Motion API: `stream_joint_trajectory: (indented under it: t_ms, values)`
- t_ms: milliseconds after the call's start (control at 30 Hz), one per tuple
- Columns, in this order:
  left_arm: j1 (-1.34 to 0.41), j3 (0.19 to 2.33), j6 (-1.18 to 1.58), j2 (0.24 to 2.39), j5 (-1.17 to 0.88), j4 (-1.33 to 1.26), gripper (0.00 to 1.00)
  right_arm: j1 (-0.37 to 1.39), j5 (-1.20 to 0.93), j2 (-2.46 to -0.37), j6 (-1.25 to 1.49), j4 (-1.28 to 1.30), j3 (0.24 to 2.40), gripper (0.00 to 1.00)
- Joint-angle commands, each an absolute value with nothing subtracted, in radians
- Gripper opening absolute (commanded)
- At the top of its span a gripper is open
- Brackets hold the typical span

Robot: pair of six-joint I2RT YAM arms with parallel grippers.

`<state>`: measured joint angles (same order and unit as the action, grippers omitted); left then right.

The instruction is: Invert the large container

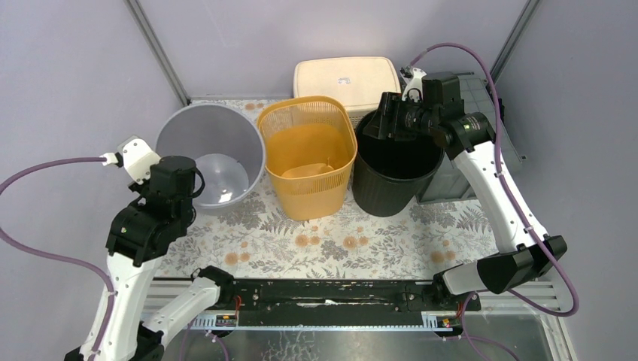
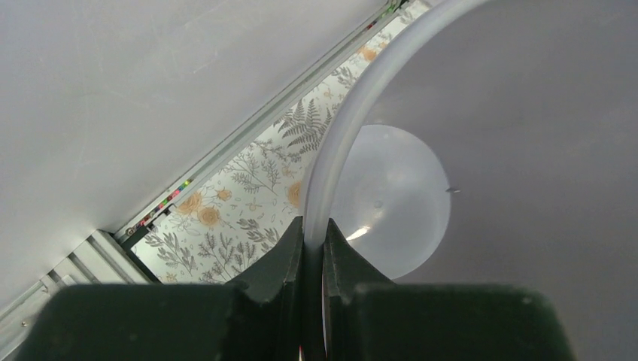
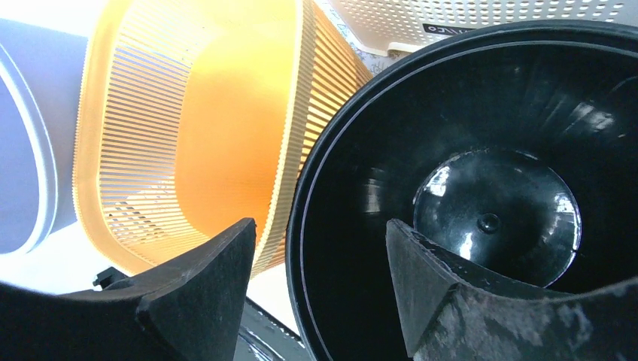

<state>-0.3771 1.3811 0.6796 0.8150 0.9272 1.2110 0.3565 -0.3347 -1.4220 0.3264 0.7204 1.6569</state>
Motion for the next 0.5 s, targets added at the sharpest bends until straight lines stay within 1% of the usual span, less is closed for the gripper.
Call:
stream_joint_trajectory:
  t_ms: [0,133,333,467]
  values:
    - [-0.378,1.324,0.714,0.845,0.863,1.084,0.05,0.366,-0.345,-1.378,0.314,0.697,1.669,0.72]
    - [-0.327,1.308,0.68,0.9,0.79,0.994,0.06,0.366,-0.347,-1.364,0.314,0.703,1.667,0.72]
    - [-0.074,1.323,0.577,1.023,0.493,0.803,0.06,0.366,-0.348,-1.35,0.315,0.707,1.656,0.73]
    - [0.055,1.334,0.554,1.11,0.382,0.741,0.07,0.366,-0.35,-1.342,0.318,0.706,1.652,0.73]
